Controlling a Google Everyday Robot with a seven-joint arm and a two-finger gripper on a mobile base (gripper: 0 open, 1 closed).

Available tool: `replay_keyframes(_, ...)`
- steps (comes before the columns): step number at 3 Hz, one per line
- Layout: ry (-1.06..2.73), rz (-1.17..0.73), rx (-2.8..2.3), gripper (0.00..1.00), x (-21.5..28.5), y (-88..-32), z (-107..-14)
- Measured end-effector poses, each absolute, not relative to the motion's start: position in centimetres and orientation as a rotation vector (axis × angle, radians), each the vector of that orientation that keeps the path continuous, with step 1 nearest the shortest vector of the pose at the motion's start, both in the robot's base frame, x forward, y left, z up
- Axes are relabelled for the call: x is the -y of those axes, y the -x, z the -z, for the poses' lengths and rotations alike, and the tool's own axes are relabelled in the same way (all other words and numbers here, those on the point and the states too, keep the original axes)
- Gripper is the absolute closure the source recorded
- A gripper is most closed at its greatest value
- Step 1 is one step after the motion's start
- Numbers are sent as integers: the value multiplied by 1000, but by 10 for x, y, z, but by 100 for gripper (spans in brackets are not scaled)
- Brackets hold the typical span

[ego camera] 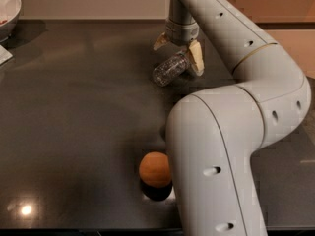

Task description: Place water bottle upright

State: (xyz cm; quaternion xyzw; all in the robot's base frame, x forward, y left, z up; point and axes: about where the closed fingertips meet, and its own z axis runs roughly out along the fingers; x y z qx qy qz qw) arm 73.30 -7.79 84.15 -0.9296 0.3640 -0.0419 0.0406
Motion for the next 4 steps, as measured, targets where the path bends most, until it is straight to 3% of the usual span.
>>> replay_keyframes(1,2858,131,-1120,18,79,-736,-839)
replay_keyframes(4,2916,250,-1025,88,80,-736,-857)
